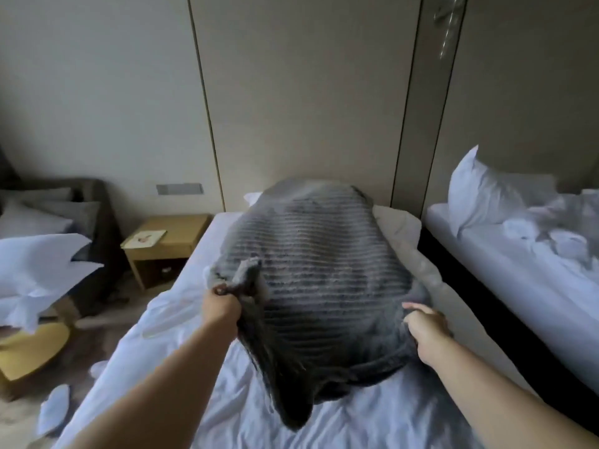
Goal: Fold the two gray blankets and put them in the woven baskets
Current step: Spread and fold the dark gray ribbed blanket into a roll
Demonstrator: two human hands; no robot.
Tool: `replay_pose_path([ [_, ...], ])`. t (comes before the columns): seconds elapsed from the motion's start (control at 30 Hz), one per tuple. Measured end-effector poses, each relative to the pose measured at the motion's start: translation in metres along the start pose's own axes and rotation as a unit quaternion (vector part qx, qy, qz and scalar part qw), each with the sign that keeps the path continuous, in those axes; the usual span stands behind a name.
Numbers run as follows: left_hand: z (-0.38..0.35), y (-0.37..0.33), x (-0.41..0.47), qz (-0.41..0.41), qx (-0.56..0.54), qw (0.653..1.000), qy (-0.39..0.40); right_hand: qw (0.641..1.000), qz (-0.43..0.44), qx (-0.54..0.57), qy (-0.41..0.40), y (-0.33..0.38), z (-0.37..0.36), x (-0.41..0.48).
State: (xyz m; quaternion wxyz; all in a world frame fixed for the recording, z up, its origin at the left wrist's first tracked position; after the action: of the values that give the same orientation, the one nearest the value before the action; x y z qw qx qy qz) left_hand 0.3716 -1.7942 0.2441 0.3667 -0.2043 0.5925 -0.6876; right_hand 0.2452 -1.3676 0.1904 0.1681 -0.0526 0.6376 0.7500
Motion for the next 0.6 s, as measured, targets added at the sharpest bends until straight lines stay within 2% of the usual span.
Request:
replay_pose_path([
  [0.1,-0.018,0.105,-0.036,0.081,0.036,0.995,0.042,0.991,-0.126,-0.015,0.029,-0.111,-0.008,-0.033],
  [0.2,-0.03,0.191,-0.081,0.149,0.065,0.982,0.092,0.963,-0.242,-0.089,0.083,-0.191,-0.015,-0.074],
  [0.3,-0.034,0.26,-0.12,0.195,0.136,0.959,0.152,0.956,-0.267,-0.096,0.077,-0.25,-0.007,-0.101],
  [0.37,-0.027,0.299,-0.147,0.216,0.237,0.931,0.175,0.945,-0.276,-0.155,0.077,-0.285,0.006,-0.12],
  [0.43,-0.02,0.328,-0.176,0.241,0.288,0.906,0.196,0.93,-0.28,-0.217,0.092,-0.316,0.018,-0.136],
  [0.6,-0.011,0.359,-0.204,0.263,0.354,0.878,0.188,0.893,-0.355,-0.247,0.128,-0.388,0.044,-0.177],
])
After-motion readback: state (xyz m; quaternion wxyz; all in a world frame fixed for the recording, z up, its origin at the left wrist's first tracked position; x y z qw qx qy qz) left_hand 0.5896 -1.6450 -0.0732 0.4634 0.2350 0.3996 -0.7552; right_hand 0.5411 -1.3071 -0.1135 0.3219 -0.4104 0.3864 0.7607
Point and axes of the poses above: each hand's wrist, its own x-axis towards the middle knuckle, its own z-axis out of the back of the hand, y = z × x, the point moved 10 cm from there along x, towards the middle knuckle, and after that the axes turned 6 degrees about y, right-handed, at the moved point
